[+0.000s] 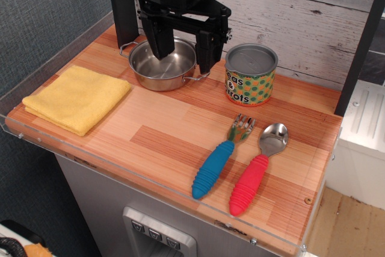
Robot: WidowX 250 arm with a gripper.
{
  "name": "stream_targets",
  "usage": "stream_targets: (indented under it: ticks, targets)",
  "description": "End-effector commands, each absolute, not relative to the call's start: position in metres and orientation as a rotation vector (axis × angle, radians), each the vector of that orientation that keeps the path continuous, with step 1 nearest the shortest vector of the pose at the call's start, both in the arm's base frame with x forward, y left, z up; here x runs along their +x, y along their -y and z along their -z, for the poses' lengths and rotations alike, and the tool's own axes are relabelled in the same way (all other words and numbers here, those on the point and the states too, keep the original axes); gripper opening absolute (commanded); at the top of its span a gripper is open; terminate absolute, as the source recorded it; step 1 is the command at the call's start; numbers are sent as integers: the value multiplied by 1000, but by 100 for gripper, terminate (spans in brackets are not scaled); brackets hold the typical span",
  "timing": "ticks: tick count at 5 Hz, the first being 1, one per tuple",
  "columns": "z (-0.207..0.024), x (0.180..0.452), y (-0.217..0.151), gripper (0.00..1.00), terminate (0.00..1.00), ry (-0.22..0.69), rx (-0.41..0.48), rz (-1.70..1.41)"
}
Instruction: Move the yellow rag so that it's next to the blue fork.
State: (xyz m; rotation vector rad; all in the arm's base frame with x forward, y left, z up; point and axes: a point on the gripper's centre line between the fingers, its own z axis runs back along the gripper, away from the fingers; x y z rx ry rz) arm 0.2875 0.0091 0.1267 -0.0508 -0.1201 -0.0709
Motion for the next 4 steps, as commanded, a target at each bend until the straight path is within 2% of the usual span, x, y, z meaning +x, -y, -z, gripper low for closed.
stream_targets:
  ticks: [1,3,4]
  targets:
    - [-127,288,-9,100,0,120,-51,71]
    - [-102,289,-41,100,0,69,-37,-1]
    - [-84,286,-69,100,0,32,39,-51]
